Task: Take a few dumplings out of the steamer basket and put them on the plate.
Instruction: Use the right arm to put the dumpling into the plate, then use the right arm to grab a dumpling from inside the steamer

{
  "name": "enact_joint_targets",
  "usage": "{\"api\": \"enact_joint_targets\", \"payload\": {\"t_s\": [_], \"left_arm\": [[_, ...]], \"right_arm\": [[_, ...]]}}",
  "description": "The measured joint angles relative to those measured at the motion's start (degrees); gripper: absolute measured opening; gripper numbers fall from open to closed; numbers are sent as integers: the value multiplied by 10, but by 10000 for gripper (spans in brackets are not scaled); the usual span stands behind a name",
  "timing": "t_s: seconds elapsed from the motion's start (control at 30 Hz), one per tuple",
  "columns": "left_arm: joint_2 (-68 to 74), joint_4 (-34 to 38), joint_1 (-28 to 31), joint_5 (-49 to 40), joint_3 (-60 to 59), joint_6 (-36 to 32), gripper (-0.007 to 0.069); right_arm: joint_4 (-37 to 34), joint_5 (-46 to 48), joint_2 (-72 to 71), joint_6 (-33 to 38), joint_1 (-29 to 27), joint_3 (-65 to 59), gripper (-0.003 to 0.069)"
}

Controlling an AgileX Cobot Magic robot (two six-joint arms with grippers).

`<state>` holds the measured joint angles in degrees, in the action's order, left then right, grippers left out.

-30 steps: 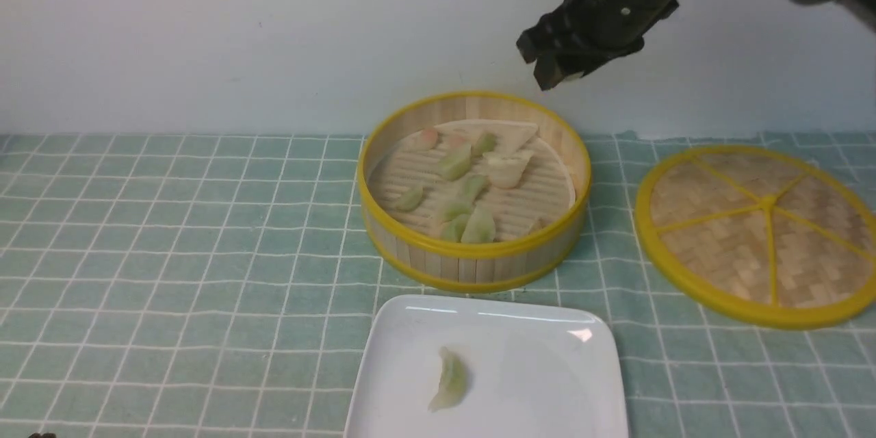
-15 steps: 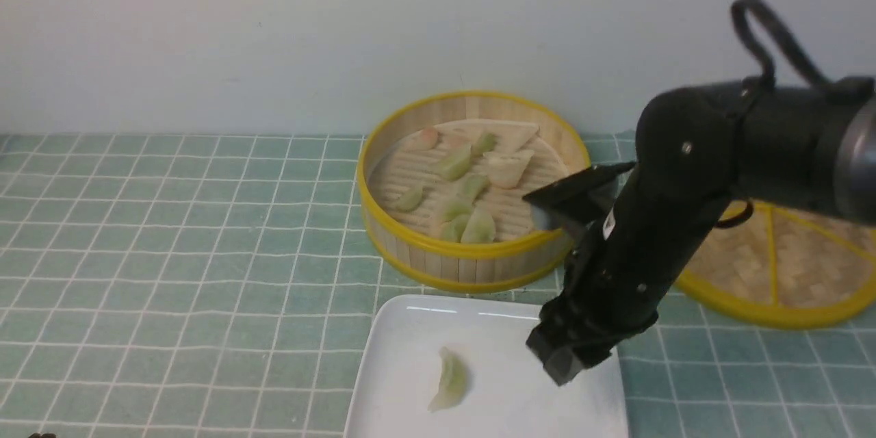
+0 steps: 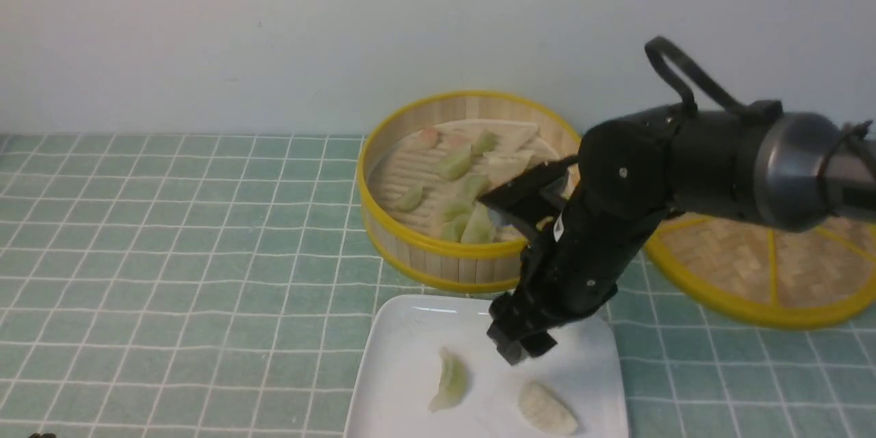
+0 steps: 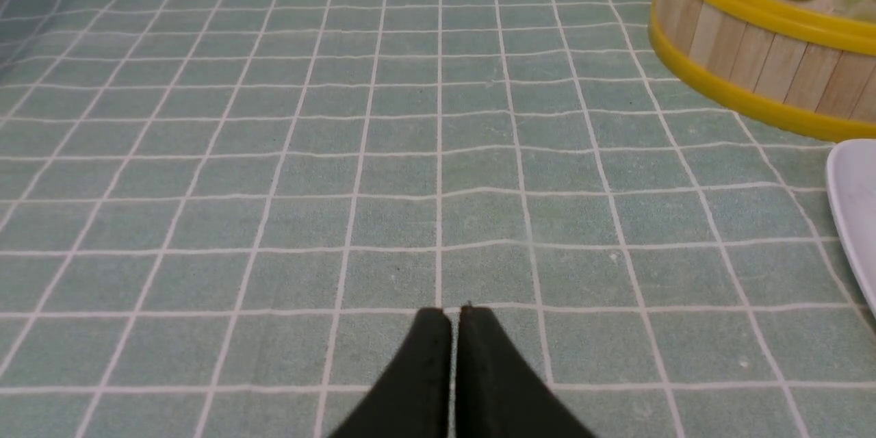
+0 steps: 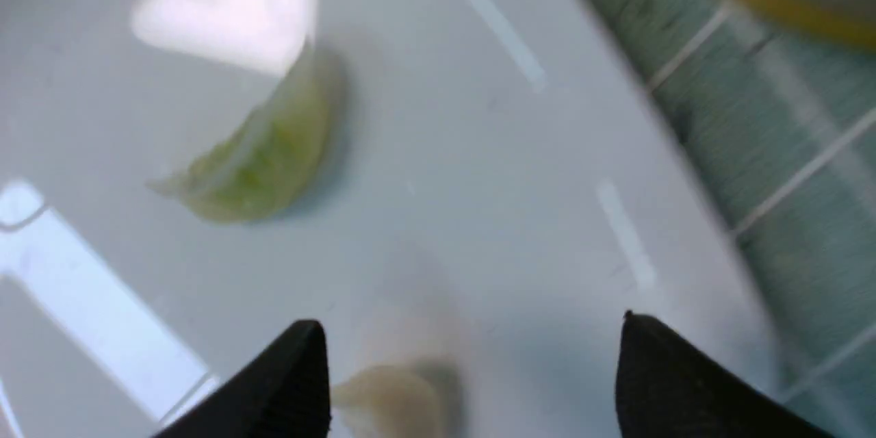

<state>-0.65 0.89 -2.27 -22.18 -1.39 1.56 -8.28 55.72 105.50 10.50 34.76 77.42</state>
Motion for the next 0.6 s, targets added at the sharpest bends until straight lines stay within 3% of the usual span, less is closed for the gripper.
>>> {"api": "enact_joint_targets", "payload": {"t_s": [0.13,0.33,0.6], "left_arm": [[0,0,0,0,0,0,-6],[0,0,0,0,0,0,-6],[0,0,0,0,0,0,-6]], "right_arm": [[39,0,3,-17,-23,99,519],[17,42,101,-7,-88,280,520],[18,54,266,-6,-100,442,521]]}}
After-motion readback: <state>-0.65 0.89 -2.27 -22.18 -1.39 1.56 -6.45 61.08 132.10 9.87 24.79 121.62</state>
